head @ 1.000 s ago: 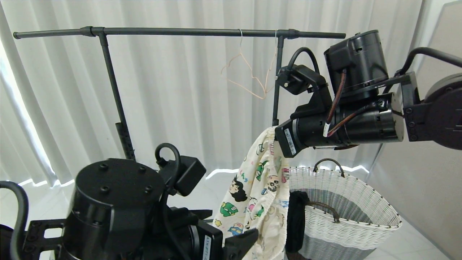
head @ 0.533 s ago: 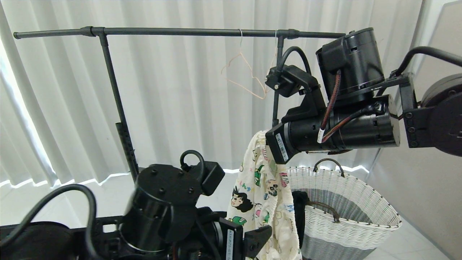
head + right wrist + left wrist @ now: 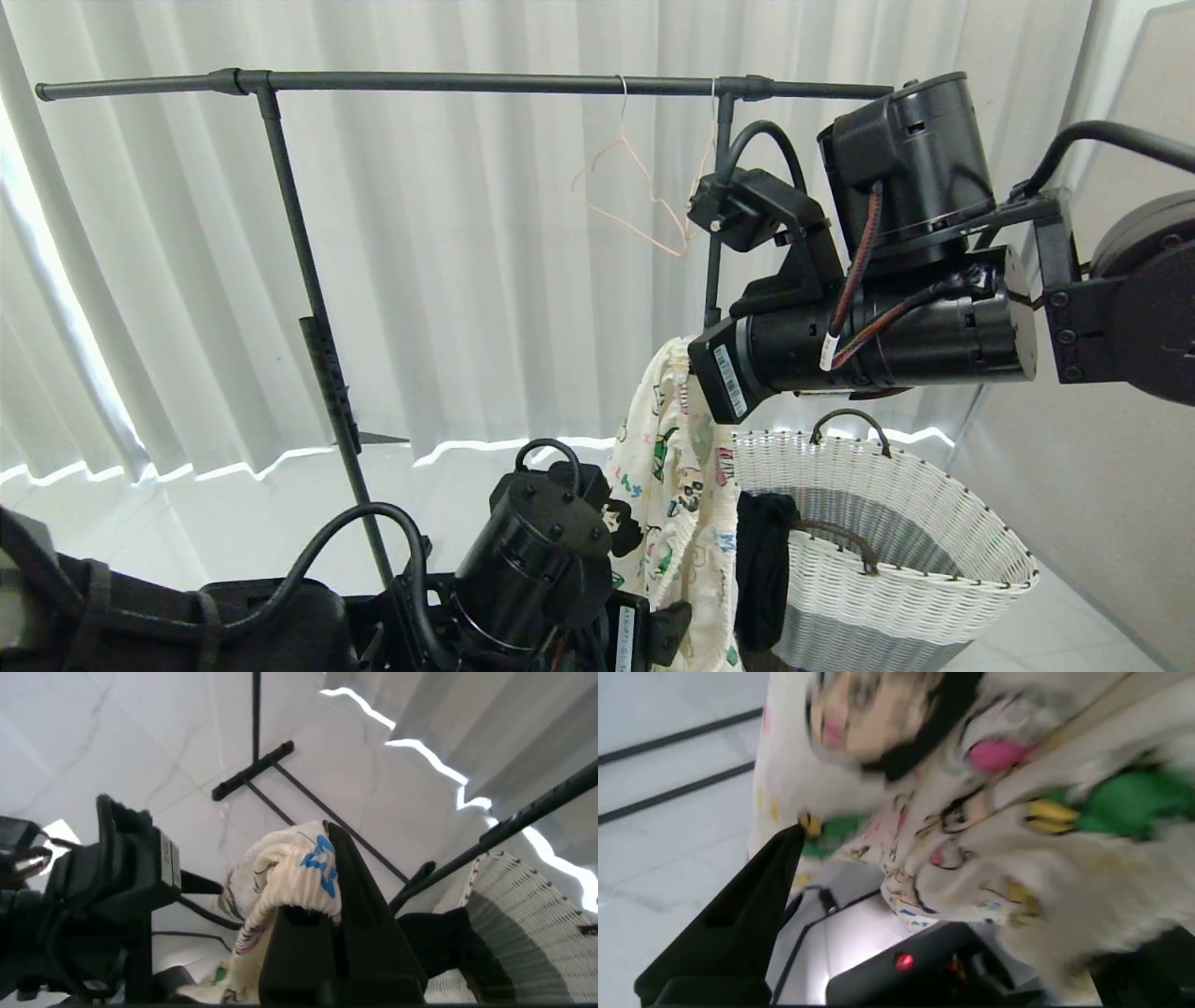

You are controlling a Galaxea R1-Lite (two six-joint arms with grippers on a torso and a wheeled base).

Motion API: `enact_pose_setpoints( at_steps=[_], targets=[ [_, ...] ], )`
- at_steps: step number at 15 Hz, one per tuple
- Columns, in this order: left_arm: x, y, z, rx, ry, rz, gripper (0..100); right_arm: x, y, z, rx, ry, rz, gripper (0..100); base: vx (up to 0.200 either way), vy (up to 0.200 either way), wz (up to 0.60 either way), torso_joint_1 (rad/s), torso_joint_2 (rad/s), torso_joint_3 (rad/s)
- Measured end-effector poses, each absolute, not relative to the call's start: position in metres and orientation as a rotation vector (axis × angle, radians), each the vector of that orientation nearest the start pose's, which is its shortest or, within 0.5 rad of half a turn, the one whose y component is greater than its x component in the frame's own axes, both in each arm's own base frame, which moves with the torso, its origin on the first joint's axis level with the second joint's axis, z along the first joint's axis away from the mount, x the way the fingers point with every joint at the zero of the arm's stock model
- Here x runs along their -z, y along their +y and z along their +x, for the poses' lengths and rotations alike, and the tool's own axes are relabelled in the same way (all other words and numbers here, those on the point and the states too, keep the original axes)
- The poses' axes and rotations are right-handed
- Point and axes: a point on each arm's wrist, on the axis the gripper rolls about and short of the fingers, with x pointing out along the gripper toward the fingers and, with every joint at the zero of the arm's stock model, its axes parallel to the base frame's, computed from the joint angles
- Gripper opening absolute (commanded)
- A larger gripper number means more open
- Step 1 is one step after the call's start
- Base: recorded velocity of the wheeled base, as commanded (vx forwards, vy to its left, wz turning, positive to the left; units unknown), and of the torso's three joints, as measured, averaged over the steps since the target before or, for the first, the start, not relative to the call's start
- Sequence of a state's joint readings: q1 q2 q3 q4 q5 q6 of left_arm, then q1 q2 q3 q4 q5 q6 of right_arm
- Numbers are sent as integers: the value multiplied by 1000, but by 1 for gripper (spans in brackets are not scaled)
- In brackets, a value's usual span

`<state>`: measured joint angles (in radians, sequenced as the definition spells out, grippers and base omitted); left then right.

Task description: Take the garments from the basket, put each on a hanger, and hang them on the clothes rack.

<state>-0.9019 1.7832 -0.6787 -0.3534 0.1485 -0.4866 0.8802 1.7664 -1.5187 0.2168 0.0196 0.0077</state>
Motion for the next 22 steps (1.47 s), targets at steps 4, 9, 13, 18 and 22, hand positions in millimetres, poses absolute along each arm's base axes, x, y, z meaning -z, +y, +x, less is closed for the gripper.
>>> enact_pose_setpoints(
  at_steps=[4, 9, 13, 18, 22],
  targets=[
    [-76, -206, 168, 495, 892, 35, 100, -273, 247, 219, -804, 500, -222, 0, 0, 0, 0, 0, 0, 0],
    [-83, -184, 158, 505, 856, 100, 100, -276, 219, 216, -724, 583, -250, 0, 0, 0, 0, 0, 0, 0],
    [-102, -174, 157, 514, 768, 116, 0, -275, 207, 208, -681, 621, -279, 0, 0, 0, 0, 0, 0, 0],
    [-148, -178, 167, 508, 500, 164, 0, -269, 178, 180, -657, 675, -310, 0, 0, 0, 0, 0, 0, 0],
    [-211, -167, 179, 620, 464, 183, 0, -296, 155, 166, -619, 575, -265, 0, 0, 0, 0, 0, 0, 0]
  ],
)
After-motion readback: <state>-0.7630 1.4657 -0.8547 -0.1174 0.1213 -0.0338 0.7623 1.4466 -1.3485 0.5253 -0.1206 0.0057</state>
